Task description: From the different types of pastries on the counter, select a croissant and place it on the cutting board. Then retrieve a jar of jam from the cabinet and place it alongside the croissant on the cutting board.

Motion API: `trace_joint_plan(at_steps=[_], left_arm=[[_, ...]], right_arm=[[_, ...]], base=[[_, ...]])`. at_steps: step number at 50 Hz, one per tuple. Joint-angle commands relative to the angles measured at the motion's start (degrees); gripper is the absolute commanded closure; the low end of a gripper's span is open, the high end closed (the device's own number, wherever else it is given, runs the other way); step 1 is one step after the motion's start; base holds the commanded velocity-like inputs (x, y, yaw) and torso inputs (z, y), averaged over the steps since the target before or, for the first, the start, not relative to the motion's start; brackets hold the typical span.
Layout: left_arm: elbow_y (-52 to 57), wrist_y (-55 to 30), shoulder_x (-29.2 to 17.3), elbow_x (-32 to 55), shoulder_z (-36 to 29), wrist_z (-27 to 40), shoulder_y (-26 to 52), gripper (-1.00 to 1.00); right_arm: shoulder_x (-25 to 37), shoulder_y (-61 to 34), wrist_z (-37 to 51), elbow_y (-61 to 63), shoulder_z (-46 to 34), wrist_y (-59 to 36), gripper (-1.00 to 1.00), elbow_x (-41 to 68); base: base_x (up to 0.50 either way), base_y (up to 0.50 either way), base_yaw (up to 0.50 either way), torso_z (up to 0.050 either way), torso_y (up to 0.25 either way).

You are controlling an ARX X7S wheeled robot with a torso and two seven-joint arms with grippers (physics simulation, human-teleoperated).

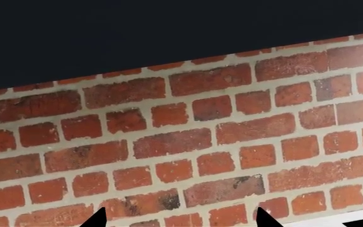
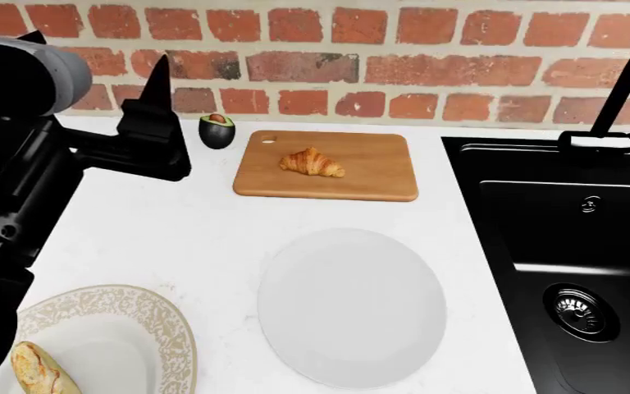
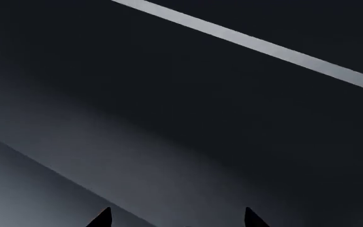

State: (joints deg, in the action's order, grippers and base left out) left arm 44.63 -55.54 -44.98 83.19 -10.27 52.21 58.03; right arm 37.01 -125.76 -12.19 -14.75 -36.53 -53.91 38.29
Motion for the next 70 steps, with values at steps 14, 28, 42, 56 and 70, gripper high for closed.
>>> trace_joint_plan(at_steps=[14, 28, 42, 56, 70], left_arm=[[-0.25, 0.39, 0.2, -0.51, -0.71, -0.21, 0.18, -1.0], [-0.22, 0.65, 0.2, -0.69, -1.04, -0.21, -0.02, -1.0], [-0.43, 0.73, -0.36, -0.22, -0.98, -0.16, 0.5, -1.0], [-0.43, 0.83, -0.77, 0.31, -1.0, 0.17, 0.87, -1.0], [-0.42, 1.01, -0.94, 0.51, -1.15, 0.31, 1.04, -1.0]], right_arm=[[-10.29, -8.32, -5.74, -22.86, -4.33, 1.23, -1.0, -9.0], [-19.57, -9.22, -20.08, -37.23, 17.24, 1.47, -1.0, -34.72], [-24.43, -9.23, -24.87, -40.4, 34.35, -5.24, -1.0, -56.99], [-24.51, -9.23, -24.35, -40.22, 34.55, -7.06, -1.0, -56.28], [-24.48, -9.23, -23.92, -45.71, 34.41, -4.9, -1.0, -53.73]], base=[[0.0, 0.0, 0.0, 0.0, 0.0], [0.0, 0.0, 0.0, 0.0, 0.0], [0.0, 0.0, 0.0, 0.0, 0.0], [0.0, 0.0, 0.0, 0.0, 0.0], [0.0, 0.0, 0.0, 0.0, 0.0]])
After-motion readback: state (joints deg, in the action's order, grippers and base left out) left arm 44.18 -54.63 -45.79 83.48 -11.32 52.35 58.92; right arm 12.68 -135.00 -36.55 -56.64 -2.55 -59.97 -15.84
